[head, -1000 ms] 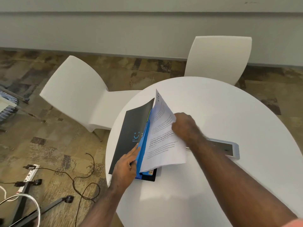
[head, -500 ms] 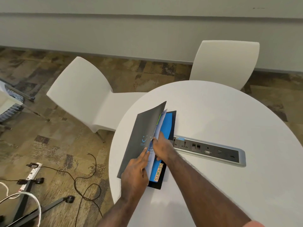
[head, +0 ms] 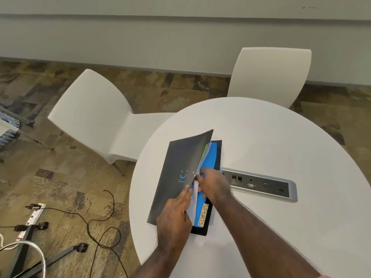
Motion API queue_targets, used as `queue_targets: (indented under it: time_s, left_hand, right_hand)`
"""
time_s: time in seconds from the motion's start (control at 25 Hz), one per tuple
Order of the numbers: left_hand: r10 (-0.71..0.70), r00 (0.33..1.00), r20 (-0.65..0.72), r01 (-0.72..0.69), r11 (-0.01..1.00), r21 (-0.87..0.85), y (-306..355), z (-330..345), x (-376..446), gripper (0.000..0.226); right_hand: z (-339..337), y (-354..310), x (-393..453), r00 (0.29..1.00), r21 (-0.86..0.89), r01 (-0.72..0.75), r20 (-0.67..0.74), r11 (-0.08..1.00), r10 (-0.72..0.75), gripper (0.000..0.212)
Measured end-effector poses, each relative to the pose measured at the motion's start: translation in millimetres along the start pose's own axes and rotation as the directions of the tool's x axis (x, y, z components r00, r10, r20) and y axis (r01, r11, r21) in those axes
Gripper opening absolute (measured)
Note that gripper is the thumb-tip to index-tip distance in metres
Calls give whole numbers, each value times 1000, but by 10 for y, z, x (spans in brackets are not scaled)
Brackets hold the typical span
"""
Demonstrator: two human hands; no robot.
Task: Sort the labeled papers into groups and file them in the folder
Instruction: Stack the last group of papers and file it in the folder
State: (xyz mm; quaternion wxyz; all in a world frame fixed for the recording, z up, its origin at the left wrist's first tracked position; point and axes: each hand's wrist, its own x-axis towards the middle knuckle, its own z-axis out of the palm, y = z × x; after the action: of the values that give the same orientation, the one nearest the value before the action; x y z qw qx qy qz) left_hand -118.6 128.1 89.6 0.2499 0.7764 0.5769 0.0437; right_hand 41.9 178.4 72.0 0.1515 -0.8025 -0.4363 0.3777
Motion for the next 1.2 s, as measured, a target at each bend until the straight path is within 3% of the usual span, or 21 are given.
queue_targets:
  time_s: [0.08,0.12,0.28,0.44,0.52,0.68,0.84,1.0,1.08,1.2]
  left_hand:
    - [-45,999,22,45,999,11,51,-1,22,76]
    - [-45,999,15,45,999,2,66,10,39,78]
    - [-37,998,53,38,999,-18,152,73,69,79]
    - [63,984,166,-81,991,104,386,228,35,80]
    - [101,968,232,-131,984,119,600,347,2,80]
    - [158,943,292,-203,970,131,935,777,-14,94]
    - [317,885,342,-374,920,115,947,1114,-77,71]
    - [166,895,413,-316,892,324,617,1173,292,74]
    - [36,890,454,-240,884,400,441,1121,489,80]
    - [11,859,511,-261,869,421,311,1134,546,87]
  right_hand:
    - [-86,128,-71,974,8,-44,-223,999,44,30]
    - [-139,203,-97,964,-22,-48,-263,999,40,32]
    - [-265,501,-140,990,-289,68,-97,955,-100,46]
    - [-308,784,-52,973,-331,-16,-223,943,-62,32]
    - [-327,1009,-58,960,-215,-74,-279,974,11,29]
    - [-333,1411,-184,912,226,-138,-351,964,213,23]
    - [-300,1635,-273,868,321,-187,-388,928,309,25]
    - [-272,1725,-338,869,285,-243,-360,927,338,27]
    - [-237,1695,-375,901,187,-262,-303,947,309,34]
    - [-89,1708,-410,971,-45,-169,-179,985,158,55]
